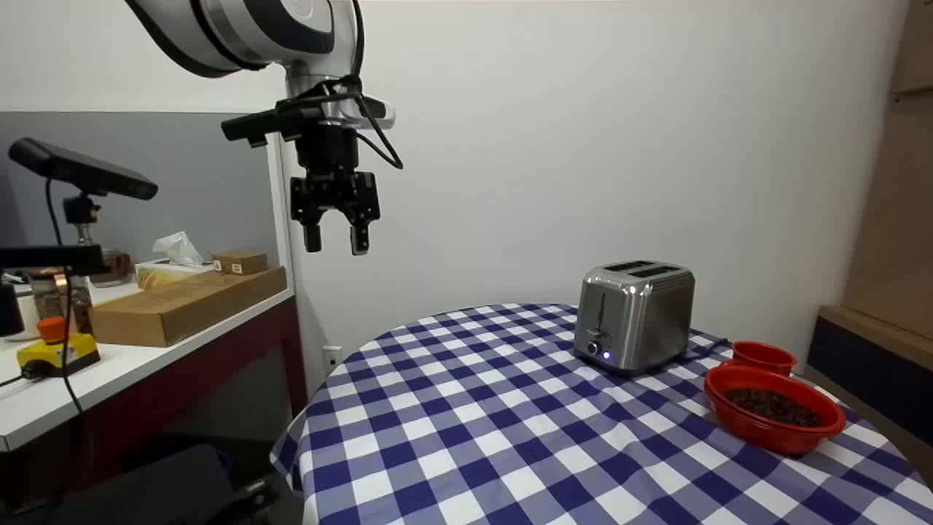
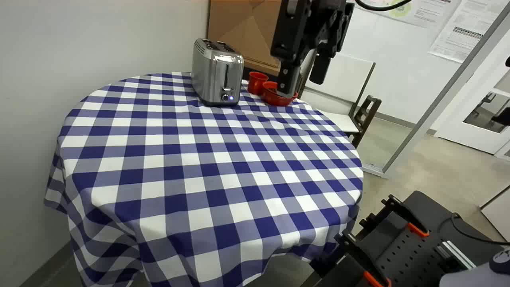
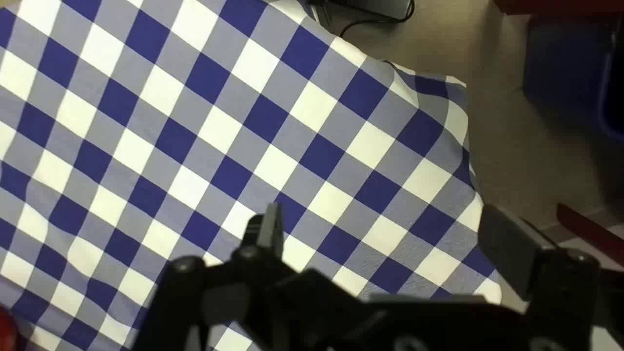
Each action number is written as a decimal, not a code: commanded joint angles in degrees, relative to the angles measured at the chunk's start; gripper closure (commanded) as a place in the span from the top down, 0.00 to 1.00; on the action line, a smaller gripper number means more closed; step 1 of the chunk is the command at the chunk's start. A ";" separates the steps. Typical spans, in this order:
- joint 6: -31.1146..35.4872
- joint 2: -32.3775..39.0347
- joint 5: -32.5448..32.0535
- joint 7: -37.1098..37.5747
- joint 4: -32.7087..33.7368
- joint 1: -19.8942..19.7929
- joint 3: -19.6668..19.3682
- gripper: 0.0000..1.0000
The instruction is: Turn off the toaster
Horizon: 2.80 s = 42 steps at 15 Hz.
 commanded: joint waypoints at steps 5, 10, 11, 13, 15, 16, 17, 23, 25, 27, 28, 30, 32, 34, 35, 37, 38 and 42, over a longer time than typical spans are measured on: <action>4.08 -0.73 -2.00 3.86 -0.81 0.10 0.34 1.00; 16.98 0.41 -9.35 13.38 -0.22 -5.65 0.02 1.00; 18.89 0.89 -12.42 15.37 0.26 -7.84 0.03 1.00; 21.25 3.17 -17.17 16.73 2.09 -12.30 -1.24 1.00; 22.66 6.21 -21.86 18.08 4.41 -16.79 -2.34 1.00; 22.88 8.08 -24.32 19.08 5.95 -18.81 -2.86 1.00; 23.14 9.84 -26.89 20.71 7.36 -20.48 -3.26 1.00; 22.74 23.71 -36.18 31.13 17.09 -20.08 -8.58 1.00; 23.54 28.13 -37.98 32.50 19.70 -17.64 -10.95 1.00; 24.78 31.97 -38.88 31.38 21.89 -15.00 -13.26 1.00; 25.86 33.99 -38.29 30.15 23.06 -13.79 -14.30 1.00; 28.07 37.30 -36.68 28.10 25.16 -11.73 -16.04 1.00; 31.21 40.34 -37.49 28.05 27.33 -9.64 -18.08 1.00; 34.01 43.31 -38.99 28.35 29.67 -7.30 -20.89 1.00; 35.26 44.70 -40.17 28.91 30.84 -6.03 -22.61 1.00; 37.14 47.71 -45.63 31.73 33.45 -6.29 -23.36 1.00; 38.22 49.37 -47.96 32.79 34.82 -5.80 -24.48 1.00; 42.86 55.25 -55.92 40.68 40.07 -3.10 -29.46 1.00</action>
